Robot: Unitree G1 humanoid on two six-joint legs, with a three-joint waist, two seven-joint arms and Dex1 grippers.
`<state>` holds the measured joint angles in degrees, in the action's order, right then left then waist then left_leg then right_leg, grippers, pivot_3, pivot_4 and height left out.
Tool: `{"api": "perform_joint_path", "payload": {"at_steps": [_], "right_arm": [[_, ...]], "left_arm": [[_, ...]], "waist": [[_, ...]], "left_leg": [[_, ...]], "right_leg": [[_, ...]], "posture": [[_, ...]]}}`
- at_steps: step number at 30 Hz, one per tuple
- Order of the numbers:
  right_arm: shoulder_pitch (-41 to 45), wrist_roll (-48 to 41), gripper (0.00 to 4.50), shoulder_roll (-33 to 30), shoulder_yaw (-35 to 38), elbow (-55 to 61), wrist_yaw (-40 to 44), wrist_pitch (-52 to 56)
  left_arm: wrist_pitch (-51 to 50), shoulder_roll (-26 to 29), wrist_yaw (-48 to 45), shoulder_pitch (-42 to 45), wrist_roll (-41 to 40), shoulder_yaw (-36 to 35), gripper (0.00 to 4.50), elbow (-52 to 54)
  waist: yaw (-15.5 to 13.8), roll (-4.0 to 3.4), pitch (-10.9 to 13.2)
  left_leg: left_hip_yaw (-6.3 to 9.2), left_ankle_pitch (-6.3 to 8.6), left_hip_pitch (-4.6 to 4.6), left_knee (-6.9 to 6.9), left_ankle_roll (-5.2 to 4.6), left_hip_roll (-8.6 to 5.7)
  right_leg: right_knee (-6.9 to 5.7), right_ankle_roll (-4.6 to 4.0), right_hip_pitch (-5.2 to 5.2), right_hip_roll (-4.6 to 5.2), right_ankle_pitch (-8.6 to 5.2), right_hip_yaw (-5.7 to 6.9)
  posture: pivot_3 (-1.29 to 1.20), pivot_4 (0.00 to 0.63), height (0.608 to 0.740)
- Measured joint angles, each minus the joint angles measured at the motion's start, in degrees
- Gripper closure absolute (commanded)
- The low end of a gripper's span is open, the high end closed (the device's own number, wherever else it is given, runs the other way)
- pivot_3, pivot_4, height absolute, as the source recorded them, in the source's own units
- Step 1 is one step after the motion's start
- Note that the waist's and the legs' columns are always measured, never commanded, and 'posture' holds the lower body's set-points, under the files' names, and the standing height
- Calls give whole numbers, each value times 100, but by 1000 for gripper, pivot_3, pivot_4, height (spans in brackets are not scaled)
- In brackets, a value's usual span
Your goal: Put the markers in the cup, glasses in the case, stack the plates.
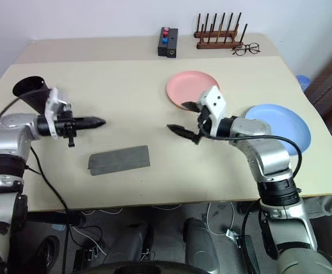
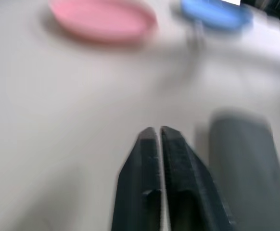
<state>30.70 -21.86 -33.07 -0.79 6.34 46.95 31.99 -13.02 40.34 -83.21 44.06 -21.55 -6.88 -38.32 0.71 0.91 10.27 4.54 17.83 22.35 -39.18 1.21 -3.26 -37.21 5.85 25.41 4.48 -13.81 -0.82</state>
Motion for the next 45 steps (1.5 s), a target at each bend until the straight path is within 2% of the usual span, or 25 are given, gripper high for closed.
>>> {"api": "perform_joint_path", "payload": {"at_steps": [6,7,13,18,21,23,24,28,29,34,38,41,45], "right_arm": [[-361,256,0,-1067,427,-423,125,-10],[-418,313,0,-1243,474,-480,122,8],[-925,543,0,-2276,772,-790,249,397],[-1303,839,0,-2359,574,-1195,216,547],[-1421,869,826,-2345,504,-1259,260,652],[-1398,922,1854,-2346,450,-1264,262,663],[-1365,981,2197,-2346,391,-1271,253,623],[-1193,1270,4313,-2341,215,-1407,126,386],[-1114,1352,4465,-2341,203,-1445,66,321],[-620,1730,4465,-2165,5,-1932,-196,-7],[266,2083,4465,-1741,-148,-2541,-572,-535],[1094,2240,4465,-1055,-334,-2796,-836,-899],[1860,2370,4465,-175,-583,-2923,-1080,-1372]], "left_arm": [[-1057,-254,-15,-60,-755,-282,187,966],[-1196,-295,-27,-133,-830,-262,29,1220],[-1847,-305,50,-449,-966,-36,29,1972],[-2165,-189,-133,-514,-1073,198,29,2417],[-1993,-192,-98,-521,-1021,228,0,2469],[-1943,-195,-50,-521,-1016,290,0,2504],[-1941,-195,-23,-518,-1017,292,0,2506],[-1931,-185,92,-509,-1022,297,0,2550],[-1930,-184,119,-509,-1022,297,0,2556],[-1769,-205,425,-512,-1013,248,0,2552],[-1266,-328,921,-510,-849,102,0,2361],[-910,-346,1507,-527,-745,-240,0,2076],[-717,-328,1842,-822,-744,-527,0,2283]], "waist": [[29,-3,0],[35,-4,0],[8,-4,0],[12,-5,0],[14,-7,-1],[10,-6,-1],[10,-6,-2],[8,-5,-2],[7,-4,-3],[7,-3,-3],[54,-6,-1],[154,-7,-1],[180,-8,-1]], "left_leg": [[-7,1,-1,0,-2,0],[-7,1,-2,1,-2,2],[-7,1,-2,0,-3,4],[-9,1,-7,0,-3,4],[-12,0,-9,0,-2,4],[-10,1,-11,-1,-2,4],[-10,0,-12,-1,-2,4],[-10,0,-17,-4,-2,3],[-10,0,-19,-4,-2,3],[-9,-4,-22,-4,6,3],[-15,-19,-23,4,33,5],[-18,-23,-18,10,40,11],[-15,-22,-10,16,39,8]], "right_leg": [[2,0,-1,1,0,-5],[0,0,-1,0,0,-6],[0,0,-3,-2,0,-6],[0,0,-7,-2,0,-8],[1,0,-9,-1,0,-10],[1,0,-11,-1,0,-9],[1,0,-12,-1,0,-9],[4,0,-21,0,0,-9],[4,0,-23,0,0,-9],[4,0,-26,1,0,-9],[1,0,-14,-2,0,-15],[-4,0,1,-1,1,-23],[3,0,5,5,1,-22]], "posture": [[0,150,740],[0,150,740],[0,150,740],[0,150,740],[0,150,740],[0,150,740],[0,150,740],[0,150,740],[0,150,740],[0,150,740],[0,150,740],[0,150,740],[0,150,740]]}}
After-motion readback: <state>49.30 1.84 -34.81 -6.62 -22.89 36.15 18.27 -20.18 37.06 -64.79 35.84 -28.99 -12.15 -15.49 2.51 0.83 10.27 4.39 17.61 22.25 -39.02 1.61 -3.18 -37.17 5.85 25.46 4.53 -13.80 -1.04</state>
